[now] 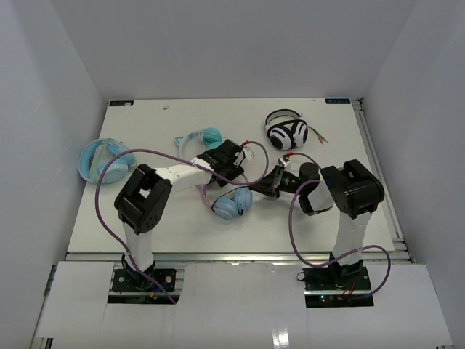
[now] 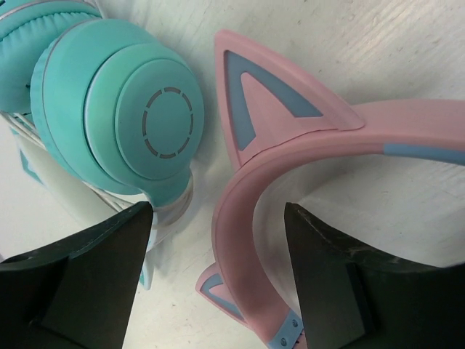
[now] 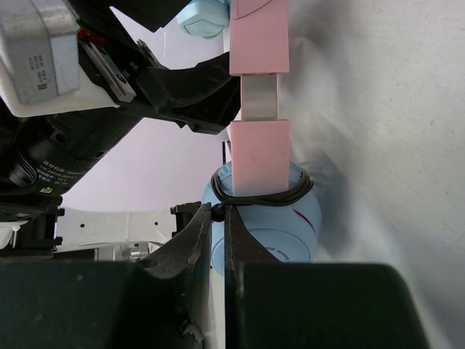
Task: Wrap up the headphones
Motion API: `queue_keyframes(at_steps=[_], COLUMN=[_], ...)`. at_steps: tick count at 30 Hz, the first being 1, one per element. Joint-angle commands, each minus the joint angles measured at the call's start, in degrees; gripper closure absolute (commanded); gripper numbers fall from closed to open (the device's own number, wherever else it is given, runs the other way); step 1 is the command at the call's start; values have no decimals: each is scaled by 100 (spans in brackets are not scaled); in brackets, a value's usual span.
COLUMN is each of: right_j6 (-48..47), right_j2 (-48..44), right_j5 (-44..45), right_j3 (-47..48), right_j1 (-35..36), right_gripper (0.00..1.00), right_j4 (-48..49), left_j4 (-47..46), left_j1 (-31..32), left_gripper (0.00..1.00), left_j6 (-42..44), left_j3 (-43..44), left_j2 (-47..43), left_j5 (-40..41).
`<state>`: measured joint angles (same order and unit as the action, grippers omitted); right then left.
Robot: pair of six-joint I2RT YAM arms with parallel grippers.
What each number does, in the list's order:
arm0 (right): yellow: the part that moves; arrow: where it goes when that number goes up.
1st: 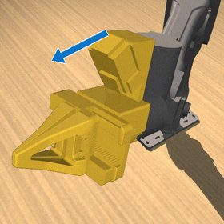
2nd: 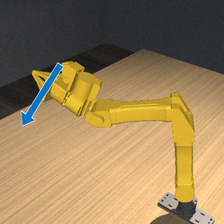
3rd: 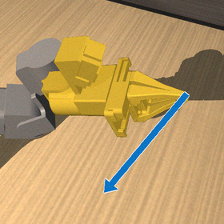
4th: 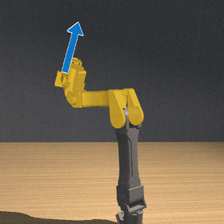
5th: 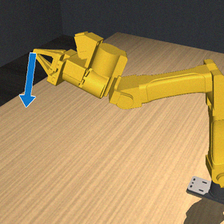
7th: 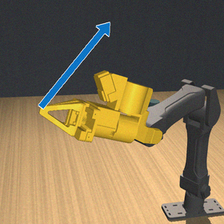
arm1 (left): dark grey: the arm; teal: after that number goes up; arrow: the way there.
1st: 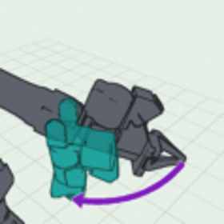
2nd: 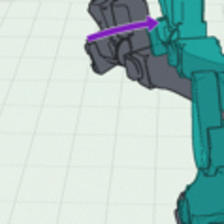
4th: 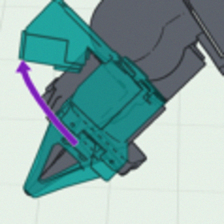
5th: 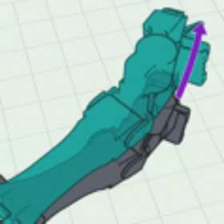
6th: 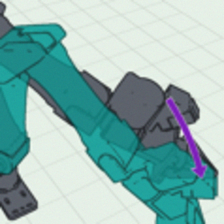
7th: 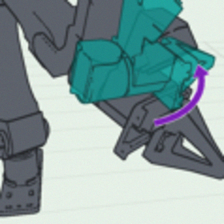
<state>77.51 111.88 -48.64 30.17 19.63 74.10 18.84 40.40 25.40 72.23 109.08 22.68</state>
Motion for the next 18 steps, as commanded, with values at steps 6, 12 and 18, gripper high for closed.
queue_keyframes(at_steps=[6, 12, 18], right_j6=[-91, -95, -104], right_j2=[162, 188, 205], right_j5=[-124, -131, -158], right_j3=[-78, -73, -85], right_j1=[-91, -103, -138], right_gripper=[92, 91, 90], right_j4=[1287, 1283, 1286], left_j4=[-293, -216, -101], left_j1=[3, -7, -67], left_gripper=[15, 11, 7], left_j6=[-485, -793, -1085], left_j3=[250, 389, 488], left_j2=[-425, -569, -607], left_j5=[-434, -359, -105])
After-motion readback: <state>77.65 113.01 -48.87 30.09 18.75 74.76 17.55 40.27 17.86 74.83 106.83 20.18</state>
